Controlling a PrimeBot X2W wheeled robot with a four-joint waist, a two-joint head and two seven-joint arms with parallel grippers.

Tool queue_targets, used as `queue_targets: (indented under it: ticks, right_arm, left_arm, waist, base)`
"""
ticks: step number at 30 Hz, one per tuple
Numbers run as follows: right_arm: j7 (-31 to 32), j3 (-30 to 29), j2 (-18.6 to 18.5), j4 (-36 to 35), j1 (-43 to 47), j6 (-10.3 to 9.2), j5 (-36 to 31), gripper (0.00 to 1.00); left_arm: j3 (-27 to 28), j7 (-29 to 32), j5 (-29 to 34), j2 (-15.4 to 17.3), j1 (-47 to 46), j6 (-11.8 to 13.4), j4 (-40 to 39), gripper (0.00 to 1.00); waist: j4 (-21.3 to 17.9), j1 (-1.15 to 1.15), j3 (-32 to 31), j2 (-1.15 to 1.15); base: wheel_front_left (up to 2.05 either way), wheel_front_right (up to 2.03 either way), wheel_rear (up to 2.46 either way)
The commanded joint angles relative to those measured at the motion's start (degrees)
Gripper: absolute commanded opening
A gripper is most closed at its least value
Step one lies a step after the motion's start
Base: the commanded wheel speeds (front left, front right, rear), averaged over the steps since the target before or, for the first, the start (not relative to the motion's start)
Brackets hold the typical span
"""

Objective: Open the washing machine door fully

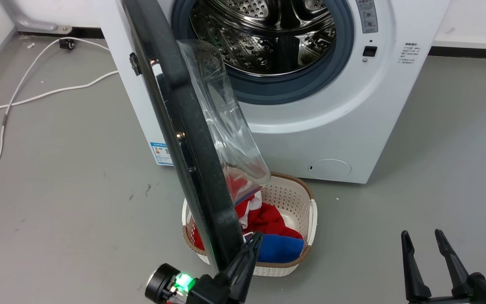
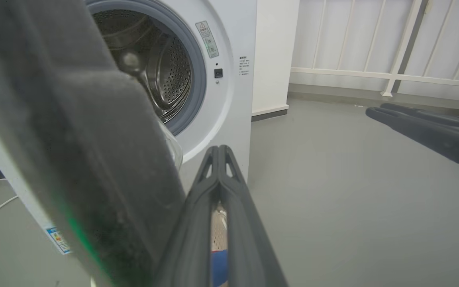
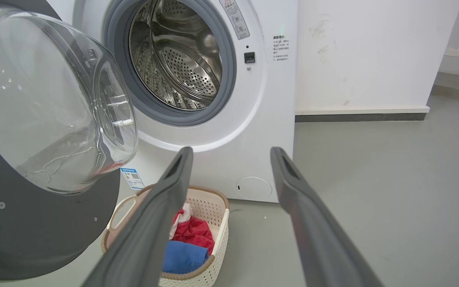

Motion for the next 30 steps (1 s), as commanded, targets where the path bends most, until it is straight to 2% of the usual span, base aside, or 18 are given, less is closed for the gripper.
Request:
queue_targets:
  ticks: [1,20,26,30]
  right_arm:
    - [-0.1,0.2,0.1,0.3,-0.2,-0.01,0.2,1.0]
    - [-0.1,1.2,0.1,0.9,1.3,-0.01,0.7,1.0]
    - [-0.1,1.2,0.1,0.8,1.2,-0.01,0.5,1.0]
    - [-0.1,1.3,0.1,0.7,0.9,-0.01,0.3,1.0]
  left_arm:
    - [0.7,-0.2,-0.3,0.1,0.1,0.2,0.4,0.0]
    - [13.4,0.0,-1.7,1.7,4.9,5.0,-1.3,0.0]
    - [19.3,0.0,-2.6,1.9,6.5,6.9,-2.2,0.0]
    - [22.9,0.0,-3.1,2.4,6.6,7.1,-2.0,0.0]
  waist:
    - [0.5,-0.01,-0.2,0.0]
    - [4.9,-0.01,-1.1,0.0]
    - [5.9,-0.01,-0.8,0.0]
    - [6.2,-0.01,-0.2,0.0]
  base:
    - [0.0,0.0,0.0]
    - [0.0,0.0,0.0]
    - [0.0,0.0,0.0]
    - [0.0,0.0,0.0]
